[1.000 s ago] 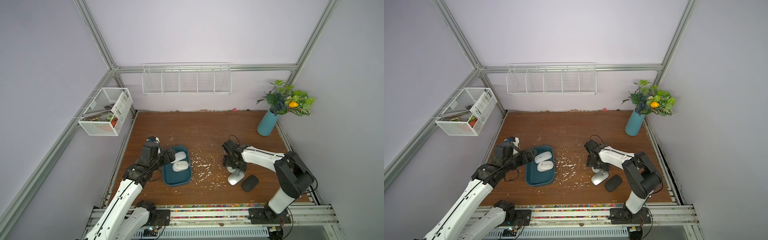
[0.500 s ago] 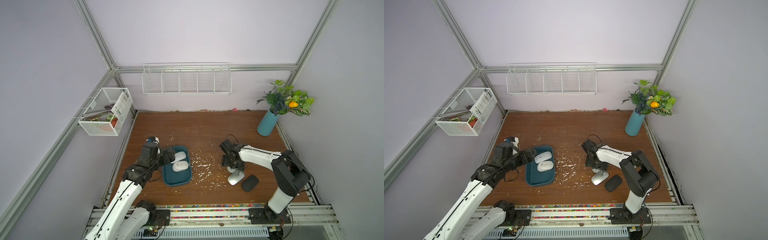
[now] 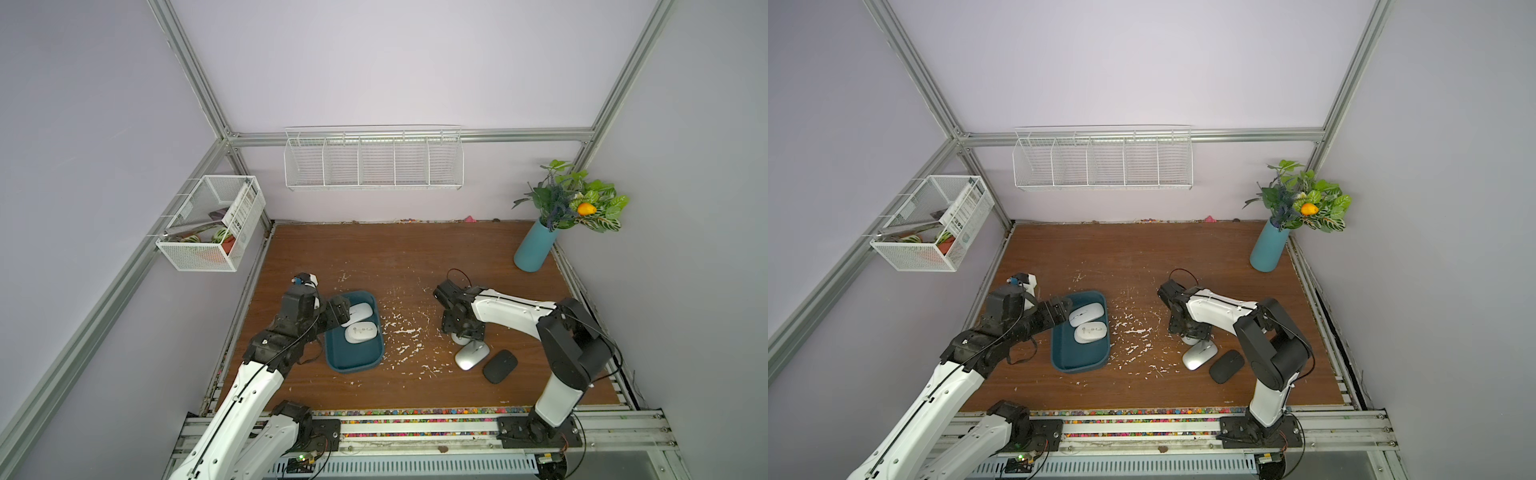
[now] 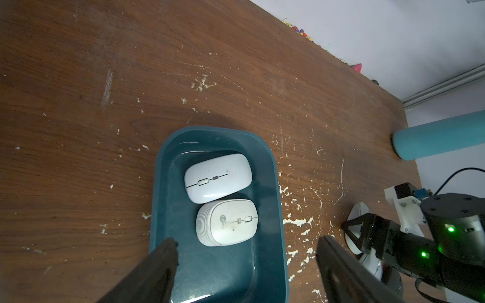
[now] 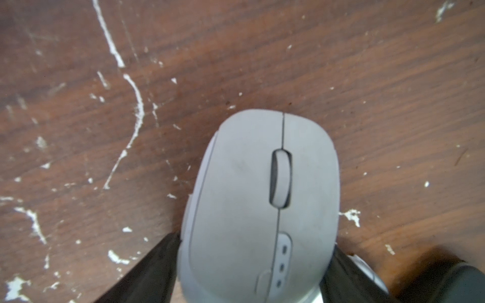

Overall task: Put the mouse in the storage box
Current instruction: Pick up the mouse from the center of the board.

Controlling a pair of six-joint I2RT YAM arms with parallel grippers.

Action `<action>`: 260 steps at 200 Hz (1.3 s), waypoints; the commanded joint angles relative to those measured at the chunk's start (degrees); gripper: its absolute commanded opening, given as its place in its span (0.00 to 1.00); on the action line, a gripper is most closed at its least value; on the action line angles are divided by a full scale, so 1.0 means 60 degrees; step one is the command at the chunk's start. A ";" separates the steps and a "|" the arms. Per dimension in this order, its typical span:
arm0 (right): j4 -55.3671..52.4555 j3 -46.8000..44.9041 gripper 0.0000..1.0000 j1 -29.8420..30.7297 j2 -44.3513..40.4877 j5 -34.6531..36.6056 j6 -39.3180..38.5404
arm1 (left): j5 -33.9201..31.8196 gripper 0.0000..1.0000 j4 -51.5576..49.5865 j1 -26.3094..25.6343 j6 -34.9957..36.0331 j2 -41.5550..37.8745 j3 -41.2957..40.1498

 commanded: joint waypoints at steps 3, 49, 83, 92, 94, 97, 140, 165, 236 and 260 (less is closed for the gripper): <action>-0.0032 0.0004 0.84 -0.0227 0.0376 -0.0285 -0.0270 | -0.0022 0.87 -0.0045 0.0042 0.0099 -0.0096 -0.0026; 0.0421 -0.0095 0.75 -0.0737 0.0521 -0.0913 -0.0479 | -0.0005 0.87 -0.0030 0.0030 0.0103 -0.0107 -0.0040; 0.0561 -0.0108 0.62 -0.0815 0.0481 -0.0785 -0.0723 | -0.0006 0.87 -0.0030 0.0025 0.0093 -0.0088 -0.0055; 0.0563 -0.0109 0.59 -0.0813 0.0418 -0.0719 -0.0804 | 0.0005 0.87 -0.0030 0.0025 0.0101 -0.0080 -0.0054; 0.0574 -0.0117 0.58 -0.0812 0.0405 -0.0715 -0.0832 | 0.0010 0.87 -0.0030 0.0036 0.0096 -0.0089 -0.0055; 0.0601 -0.0123 0.57 -0.0811 0.0368 -0.0729 -0.0869 | 0.0008 0.87 -0.0030 0.0028 0.0087 -0.0092 -0.0055; 0.1448 -0.0570 0.44 -0.0762 -0.0777 -0.1082 -0.2087 | 0.0767 0.87 0.0251 0.0018 0.0169 -0.0092 -0.0067; 0.2259 -0.1149 0.39 -0.0504 -0.2124 -0.0970 -0.3261 | 0.2416 0.87 0.0922 0.0025 0.0123 0.0087 -0.0221; 0.6805 -0.4451 0.38 0.1479 -0.6981 -0.2181 -0.7728 | 0.6854 0.86 0.2802 -0.0164 -0.0397 0.1561 -0.0341; 0.7672 -0.4962 0.38 0.1913 -0.7522 -0.2972 -0.8548 | 0.7057 0.87 0.3061 -0.0722 -0.0451 0.1806 -0.0191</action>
